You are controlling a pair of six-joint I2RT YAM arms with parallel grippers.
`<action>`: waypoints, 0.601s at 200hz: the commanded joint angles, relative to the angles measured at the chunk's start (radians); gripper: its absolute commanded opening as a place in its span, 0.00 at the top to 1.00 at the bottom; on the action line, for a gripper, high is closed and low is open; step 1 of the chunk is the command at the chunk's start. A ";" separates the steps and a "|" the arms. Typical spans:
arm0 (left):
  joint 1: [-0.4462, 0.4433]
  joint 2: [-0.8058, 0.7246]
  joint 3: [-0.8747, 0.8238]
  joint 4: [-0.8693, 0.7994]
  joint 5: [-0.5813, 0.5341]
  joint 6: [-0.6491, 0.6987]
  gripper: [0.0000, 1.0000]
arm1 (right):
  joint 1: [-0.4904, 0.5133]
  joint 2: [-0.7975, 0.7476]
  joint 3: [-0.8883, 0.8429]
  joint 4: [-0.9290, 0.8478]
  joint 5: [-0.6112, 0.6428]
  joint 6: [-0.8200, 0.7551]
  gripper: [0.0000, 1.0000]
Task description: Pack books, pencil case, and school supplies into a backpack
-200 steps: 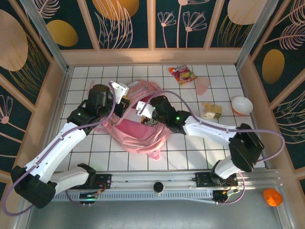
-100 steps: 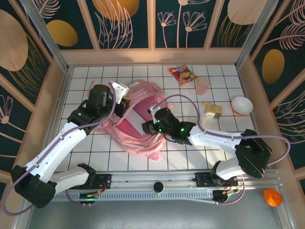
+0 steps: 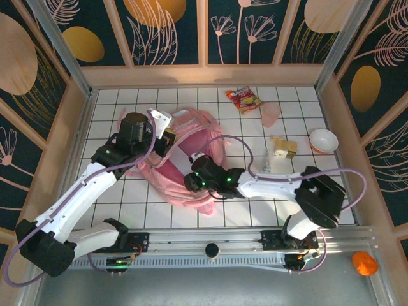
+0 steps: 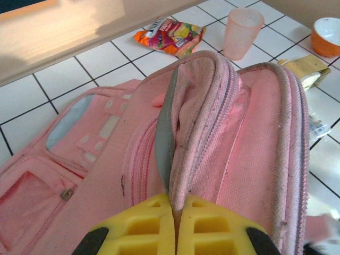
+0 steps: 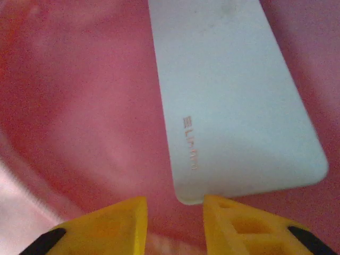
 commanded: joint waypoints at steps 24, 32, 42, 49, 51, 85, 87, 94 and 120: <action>0.001 -0.030 0.018 0.218 0.095 -0.017 1.00 | -0.051 0.136 0.096 0.166 0.034 -0.021 0.72; 0.000 -0.031 0.018 0.219 0.108 -0.017 1.00 | -0.068 0.153 0.106 0.221 0.033 -0.029 0.72; 0.001 -0.033 0.018 0.218 0.115 -0.019 1.00 | -0.088 0.176 0.117 0.299 0.017 -0.046 0.73; 0.001 -0.036 0.016 0.218 0.110 -0.019 1.00 | -0.103 0.192 0.126 0.351 0.004 -0.061 0.73; 0.000 -0.037 0.016 0.217 0.108 -0.019 1.00 | -0.107 0.196 0.129 0.362 0.001 -0.064 0.73; 0.000 -0.051 -0.002 0.215 0.039 -0.007 1.00 | -0.132 0.223 0.153 0.460 -0.049 -0.104 0.70; 0.002 -0.052 -0.003 0.215 0.034 -0.007 1.00 | -0.133 0.220 0.153 0.457 -0.049 -0.105 0.70; 0.000 -0.051 -0.007 0.214 0.014 -0.004 1.00 | -0.131 0.211 0.145 0.449 -0.049 -0.111 0.68; 0.000 -0.044 -0.023 0.207 -0.058 -0.003 1.00 | -0.106 0.123 0.070 0.405 -0.049 -0.112 0.63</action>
